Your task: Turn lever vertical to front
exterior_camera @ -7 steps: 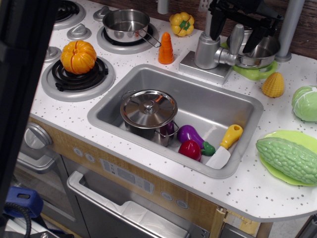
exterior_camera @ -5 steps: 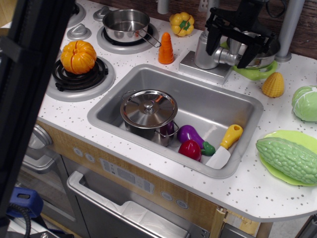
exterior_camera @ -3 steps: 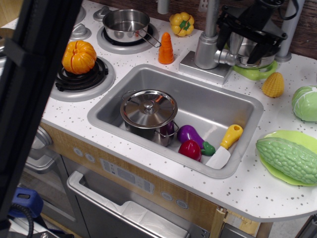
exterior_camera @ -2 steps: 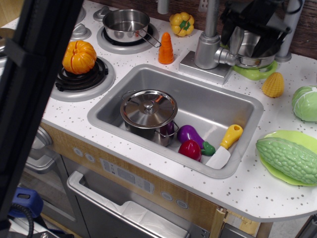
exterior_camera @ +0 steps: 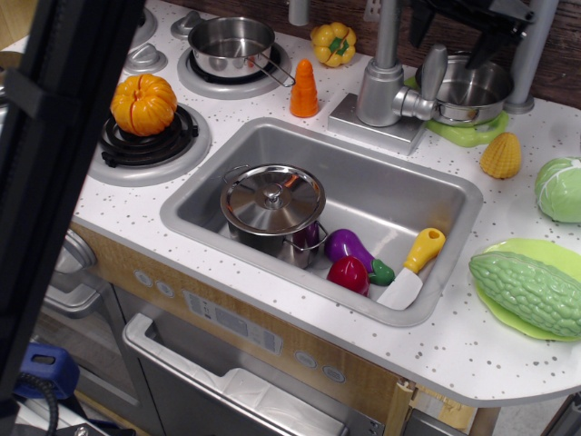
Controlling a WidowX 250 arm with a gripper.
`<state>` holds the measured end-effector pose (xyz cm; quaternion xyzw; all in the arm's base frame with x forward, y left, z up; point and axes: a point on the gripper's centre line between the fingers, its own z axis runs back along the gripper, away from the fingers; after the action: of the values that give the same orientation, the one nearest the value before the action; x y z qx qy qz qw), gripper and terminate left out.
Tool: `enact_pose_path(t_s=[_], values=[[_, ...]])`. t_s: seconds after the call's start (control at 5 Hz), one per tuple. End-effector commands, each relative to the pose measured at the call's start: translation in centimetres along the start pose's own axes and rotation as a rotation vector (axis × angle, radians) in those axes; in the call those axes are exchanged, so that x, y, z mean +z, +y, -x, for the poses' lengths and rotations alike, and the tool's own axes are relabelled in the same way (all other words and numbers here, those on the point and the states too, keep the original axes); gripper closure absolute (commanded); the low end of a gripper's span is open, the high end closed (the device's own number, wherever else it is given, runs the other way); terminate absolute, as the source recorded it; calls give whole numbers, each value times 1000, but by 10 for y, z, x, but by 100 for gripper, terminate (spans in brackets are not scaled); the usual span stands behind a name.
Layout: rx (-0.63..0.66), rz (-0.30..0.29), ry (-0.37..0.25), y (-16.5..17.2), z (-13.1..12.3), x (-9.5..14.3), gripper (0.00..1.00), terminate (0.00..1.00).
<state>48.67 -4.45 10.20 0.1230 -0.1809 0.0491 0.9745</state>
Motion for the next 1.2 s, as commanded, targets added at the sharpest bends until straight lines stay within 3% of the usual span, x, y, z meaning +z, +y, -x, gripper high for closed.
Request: enact_pose_path(t_s=[0.0,0.4,1.0], values=[[27,24,-61,9,-19,18,100,0],[77,29,-27,-1,-3,23,100,0],[147,93,63,-11,34,28,100,0]])
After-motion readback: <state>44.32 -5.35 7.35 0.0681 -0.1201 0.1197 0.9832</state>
